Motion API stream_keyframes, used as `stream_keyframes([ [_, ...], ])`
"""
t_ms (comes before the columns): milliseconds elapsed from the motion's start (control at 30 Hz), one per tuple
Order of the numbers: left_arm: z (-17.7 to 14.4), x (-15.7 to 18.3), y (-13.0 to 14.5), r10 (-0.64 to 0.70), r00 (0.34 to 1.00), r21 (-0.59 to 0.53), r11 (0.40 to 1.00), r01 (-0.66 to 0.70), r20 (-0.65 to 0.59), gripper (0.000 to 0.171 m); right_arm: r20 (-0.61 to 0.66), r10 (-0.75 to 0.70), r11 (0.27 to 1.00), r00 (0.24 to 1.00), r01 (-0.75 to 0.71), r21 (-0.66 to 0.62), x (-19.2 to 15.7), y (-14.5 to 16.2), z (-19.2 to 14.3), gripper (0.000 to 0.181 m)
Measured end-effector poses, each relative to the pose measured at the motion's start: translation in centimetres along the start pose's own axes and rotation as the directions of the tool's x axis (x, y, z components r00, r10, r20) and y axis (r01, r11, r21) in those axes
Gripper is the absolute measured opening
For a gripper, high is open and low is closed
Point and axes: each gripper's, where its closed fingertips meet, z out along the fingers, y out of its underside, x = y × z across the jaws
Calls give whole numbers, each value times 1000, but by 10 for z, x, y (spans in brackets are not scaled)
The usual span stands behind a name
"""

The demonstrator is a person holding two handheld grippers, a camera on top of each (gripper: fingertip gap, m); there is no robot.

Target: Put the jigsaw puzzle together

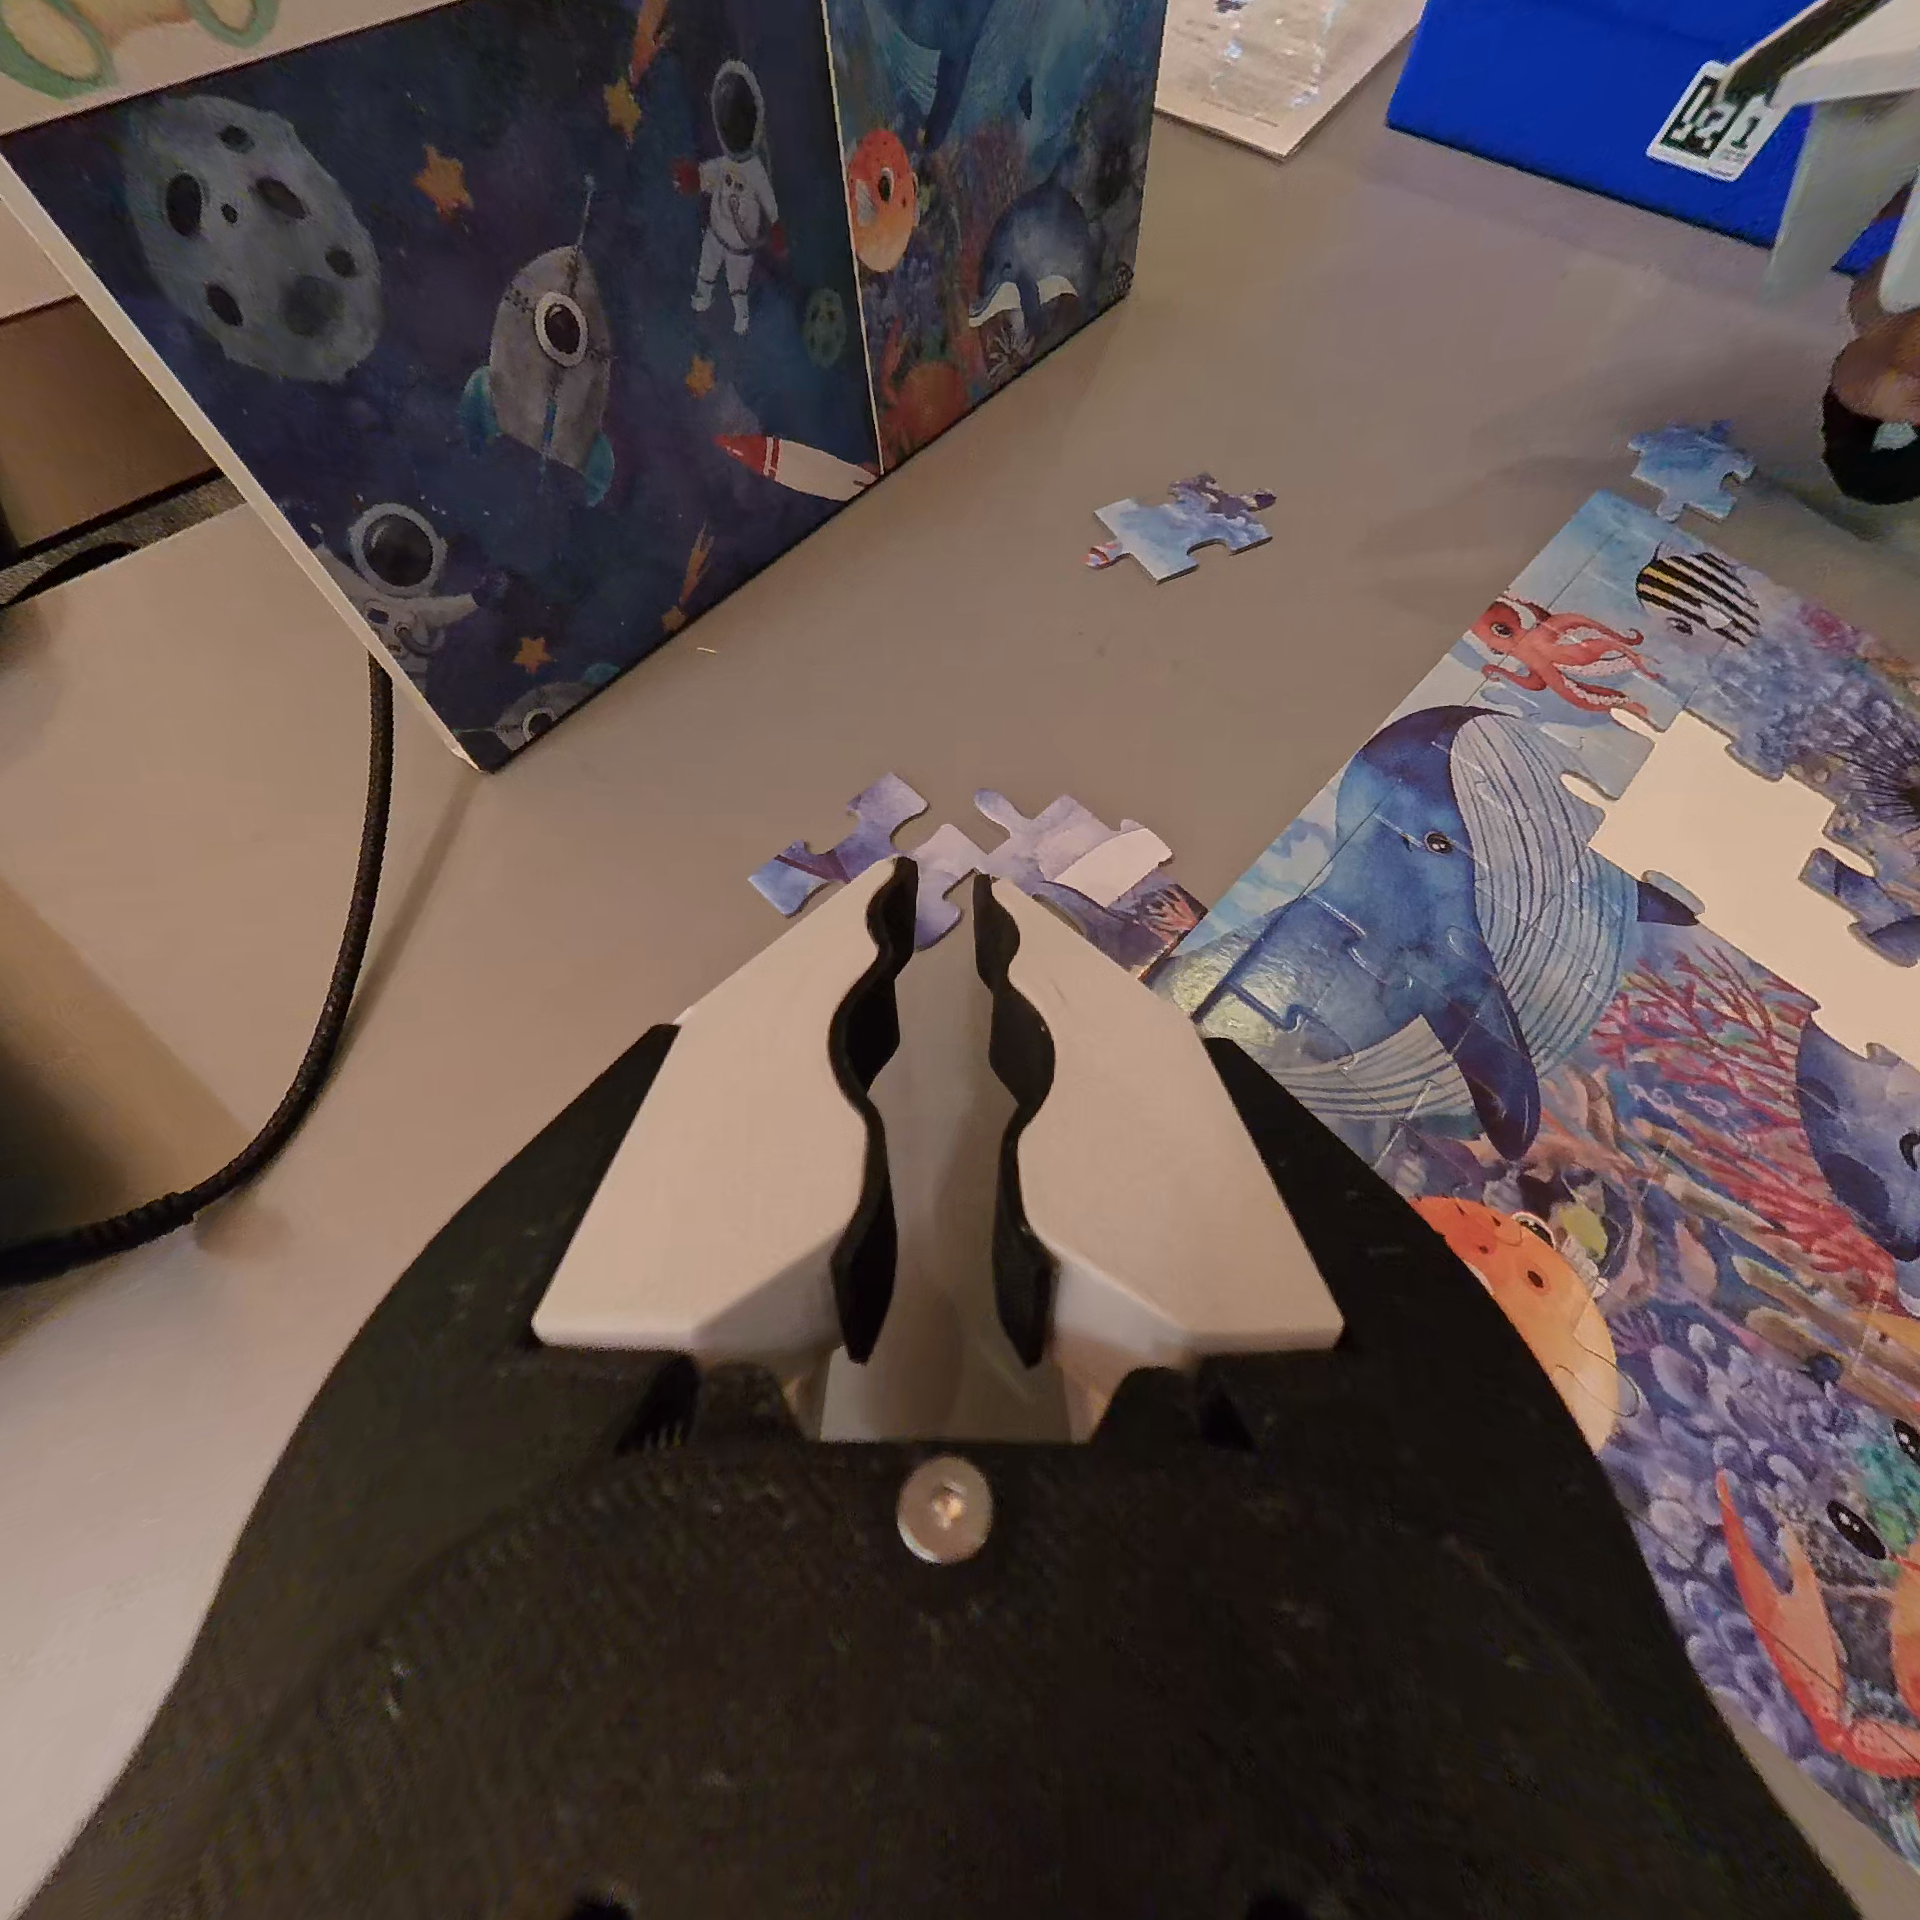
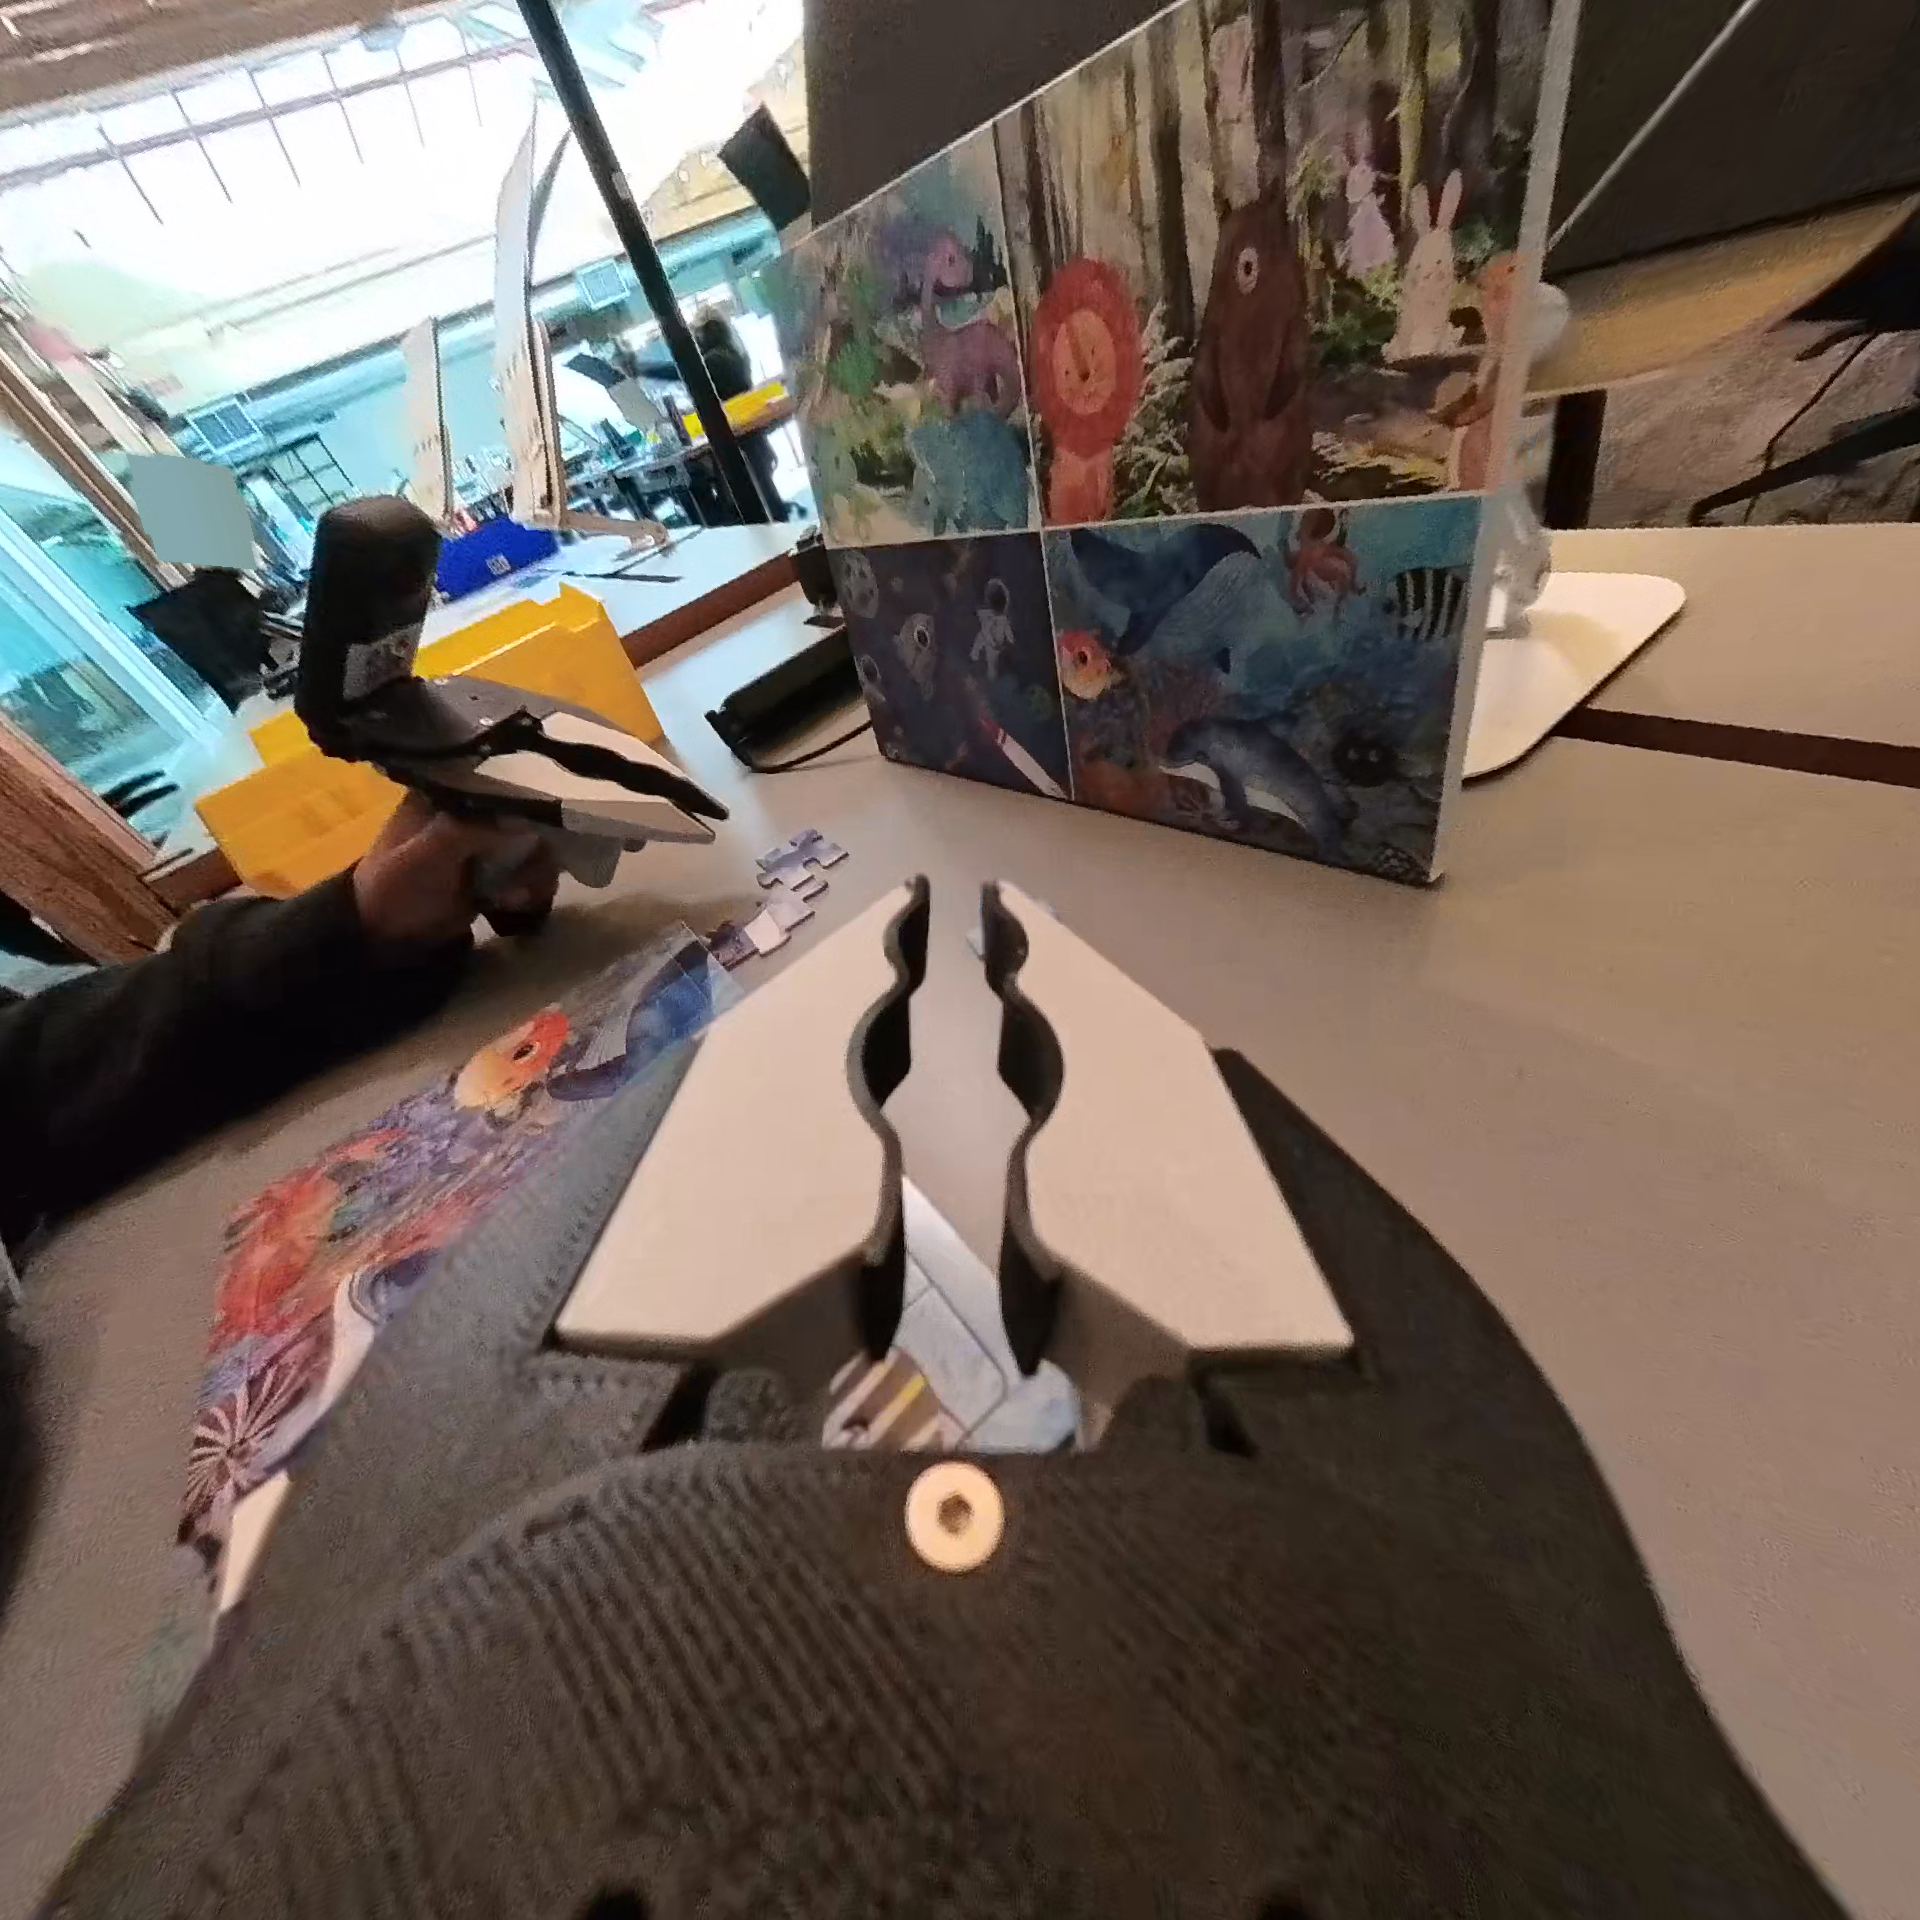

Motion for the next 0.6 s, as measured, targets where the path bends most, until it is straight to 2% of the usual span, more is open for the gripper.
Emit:
stream_keyframes([
  [167,0,1,0,2,1000,-3,1000,-2,-4,8,-4,49,999,999,-49,21,8,-2,-4,9],
  [233,2,10,2,33,998,-20,999,-34,-53,8,1,55,998,998,-55,23,8,-2,-4,10],
  [400,11,34,19,143,979,-128,978,-162,-146,19,-9,36,999,999,-36,13,8,0,-4,10],
  [533,18,38,33,156,976,-221,957,-187,-149,38,29,81,996,996,-82,24,5,1,-2,11],
  [600,19,41,33,158,975,-222,956,-190,-154,39,45,92,995,995,-94,30,2,-1,-1,12],
])
